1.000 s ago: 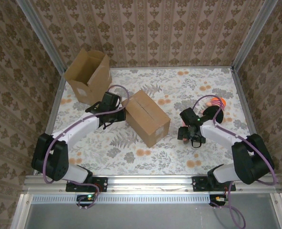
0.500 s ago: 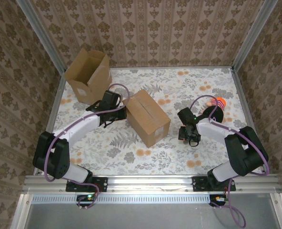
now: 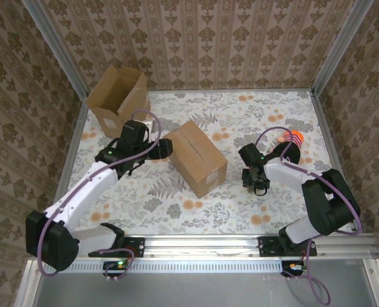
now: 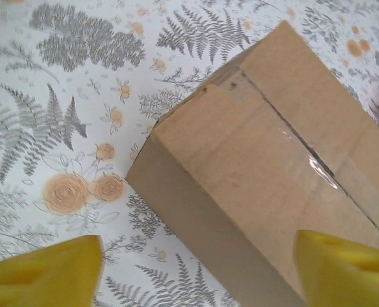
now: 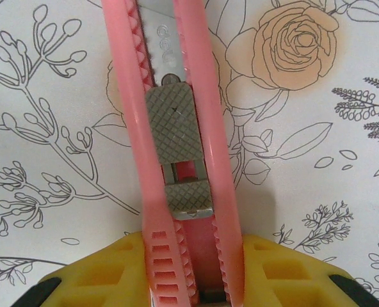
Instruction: Unpack the express box
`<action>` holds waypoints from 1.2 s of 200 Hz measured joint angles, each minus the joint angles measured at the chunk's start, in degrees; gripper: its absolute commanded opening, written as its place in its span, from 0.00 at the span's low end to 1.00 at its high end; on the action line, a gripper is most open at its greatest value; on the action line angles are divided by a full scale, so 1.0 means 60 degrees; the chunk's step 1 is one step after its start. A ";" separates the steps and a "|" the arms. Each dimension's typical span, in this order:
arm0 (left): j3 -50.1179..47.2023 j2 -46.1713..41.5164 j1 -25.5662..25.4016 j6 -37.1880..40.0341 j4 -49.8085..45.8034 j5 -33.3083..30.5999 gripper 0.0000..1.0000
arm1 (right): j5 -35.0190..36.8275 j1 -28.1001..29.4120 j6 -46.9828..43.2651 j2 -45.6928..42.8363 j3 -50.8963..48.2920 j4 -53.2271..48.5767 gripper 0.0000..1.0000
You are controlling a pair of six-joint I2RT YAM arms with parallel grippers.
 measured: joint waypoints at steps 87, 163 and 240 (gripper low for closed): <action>0.0772 -0.0131 -0.0874 0.0302 -0.0339 0.0831 1.00 | -0.0127 0.0000 -0.0510 -0.3388 0.0412 -0.0718 0.17; 0.1679 0.0969 -0.2087 0.0233 0.0091 0.1213 0.98 | -0.1410 0.0000 -0.1424 -0.5282 0.1315 -0.1468 0.17; 0.2914 0.2488 -0.3038 -0.0004 0.0922 0.1687 0.90 | -0.3184 0.0142 -0.1843 -0.5442 0.1668 -0.1515 0.16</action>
